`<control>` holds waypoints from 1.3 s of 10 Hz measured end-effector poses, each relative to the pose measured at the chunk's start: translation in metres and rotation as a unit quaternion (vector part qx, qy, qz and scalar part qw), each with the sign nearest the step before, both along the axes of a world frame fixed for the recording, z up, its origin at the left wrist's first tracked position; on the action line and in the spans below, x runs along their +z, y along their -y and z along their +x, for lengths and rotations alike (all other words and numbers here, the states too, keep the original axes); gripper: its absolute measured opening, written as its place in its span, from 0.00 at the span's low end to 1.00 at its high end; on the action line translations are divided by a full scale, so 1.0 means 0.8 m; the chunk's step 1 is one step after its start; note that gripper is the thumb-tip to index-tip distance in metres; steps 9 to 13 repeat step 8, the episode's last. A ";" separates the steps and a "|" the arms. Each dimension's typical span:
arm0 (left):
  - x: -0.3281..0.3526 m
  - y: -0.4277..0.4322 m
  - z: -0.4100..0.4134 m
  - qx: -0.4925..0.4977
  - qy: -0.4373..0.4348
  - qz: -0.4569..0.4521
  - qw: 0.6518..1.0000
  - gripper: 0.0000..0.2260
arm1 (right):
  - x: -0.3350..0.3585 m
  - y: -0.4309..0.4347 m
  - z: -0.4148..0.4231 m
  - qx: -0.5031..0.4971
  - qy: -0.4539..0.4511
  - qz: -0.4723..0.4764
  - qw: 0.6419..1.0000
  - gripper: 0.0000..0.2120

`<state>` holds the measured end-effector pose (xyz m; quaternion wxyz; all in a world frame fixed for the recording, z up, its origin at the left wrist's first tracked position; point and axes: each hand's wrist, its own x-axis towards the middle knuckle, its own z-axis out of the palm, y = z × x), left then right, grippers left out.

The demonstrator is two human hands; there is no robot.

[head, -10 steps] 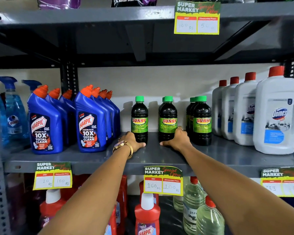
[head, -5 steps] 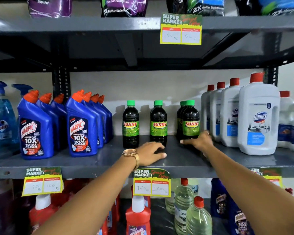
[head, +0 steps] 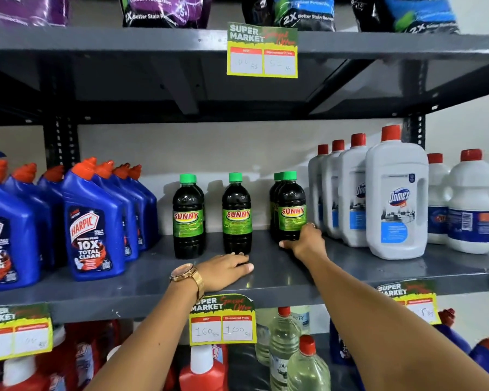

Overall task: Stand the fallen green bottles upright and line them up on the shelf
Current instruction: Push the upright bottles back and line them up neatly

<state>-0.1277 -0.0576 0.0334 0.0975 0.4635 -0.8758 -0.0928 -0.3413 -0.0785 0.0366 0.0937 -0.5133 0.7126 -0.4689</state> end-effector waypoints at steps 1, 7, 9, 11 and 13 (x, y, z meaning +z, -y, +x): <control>-0.001 0.001 0.000 0.000 0.004 -0.005 1.000 0.25 | -0.001 0.004 -0.003 -0.008 -0.009 0.000 1.000 0.37; 0.005 -0.014 0.000 0.028 -0.043 -0.056 0.997 0.21 | 0.002 -0.005 0.002 -0.007 -0.035 -0.004 0.999 0.49; 0.005 -0.024 0.011 0.050 -0.101 -0.136 0.984 0.18 | 0.025 -0.053 0.005 0.013 0.007 -0.150 0.989 0.42; 0.005 -0.024 0.011 0.050 -0.101 -0.136 0.984 0.18 | 0.025 -0.053 0.005 0.013 0.007 -0.150 0.989 0.42; 0.005 -0.024 0.011 0.050 -0.101 -0.136 0.984 0.18 | 0.025 -0.053 0.005 0.013 0.007 -0.150 0.989 0.42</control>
